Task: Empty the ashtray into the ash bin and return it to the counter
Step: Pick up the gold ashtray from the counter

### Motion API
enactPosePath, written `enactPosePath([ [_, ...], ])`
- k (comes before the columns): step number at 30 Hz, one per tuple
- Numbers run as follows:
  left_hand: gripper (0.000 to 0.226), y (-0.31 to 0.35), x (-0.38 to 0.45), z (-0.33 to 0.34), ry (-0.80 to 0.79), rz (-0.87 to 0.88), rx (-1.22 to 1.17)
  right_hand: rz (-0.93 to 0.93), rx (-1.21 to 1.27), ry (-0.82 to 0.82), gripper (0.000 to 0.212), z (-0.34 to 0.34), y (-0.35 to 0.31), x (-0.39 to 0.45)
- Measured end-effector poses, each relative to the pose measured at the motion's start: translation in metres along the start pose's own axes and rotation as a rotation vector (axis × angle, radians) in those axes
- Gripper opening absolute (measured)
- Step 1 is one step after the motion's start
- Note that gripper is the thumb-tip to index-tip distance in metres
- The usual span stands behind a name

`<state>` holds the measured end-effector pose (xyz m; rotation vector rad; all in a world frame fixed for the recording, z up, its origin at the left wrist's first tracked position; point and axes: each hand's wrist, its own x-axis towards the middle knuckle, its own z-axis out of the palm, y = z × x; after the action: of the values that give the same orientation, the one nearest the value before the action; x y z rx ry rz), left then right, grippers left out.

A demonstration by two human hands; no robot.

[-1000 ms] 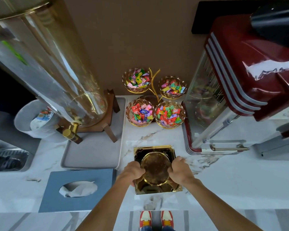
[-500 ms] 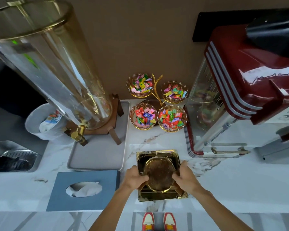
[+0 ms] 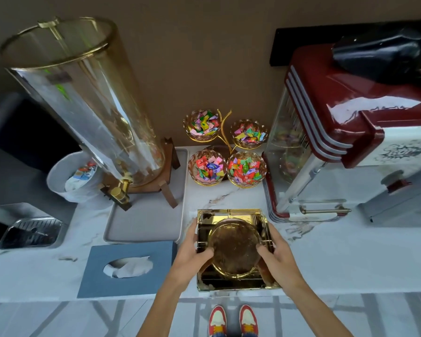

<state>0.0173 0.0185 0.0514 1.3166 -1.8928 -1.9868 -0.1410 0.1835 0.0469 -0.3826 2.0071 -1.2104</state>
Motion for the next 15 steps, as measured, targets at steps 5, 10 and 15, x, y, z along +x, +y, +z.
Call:
enactPosePath([
  [5, 0.081, 0.013, -0.021, -0.004, 0.051, 0.058, -0.199, -0.035, 0.134, 0.044, 0.063, -0.008, -0.016, -0.023],
  [10, 0.076, 0.034, -0.042, -0.005, 0.04, 0.16, -0.3, -0.072, 0.249, 0.077, 0.056, -0.018, -0.049, -0.04],
  [15, 0.072, 0.058, -0.058, -0.01, 0.022, 0.224, -0.339, -0.12, 0.274, 0.068, 0.059, -0.023, -0.073, -0.056],
])
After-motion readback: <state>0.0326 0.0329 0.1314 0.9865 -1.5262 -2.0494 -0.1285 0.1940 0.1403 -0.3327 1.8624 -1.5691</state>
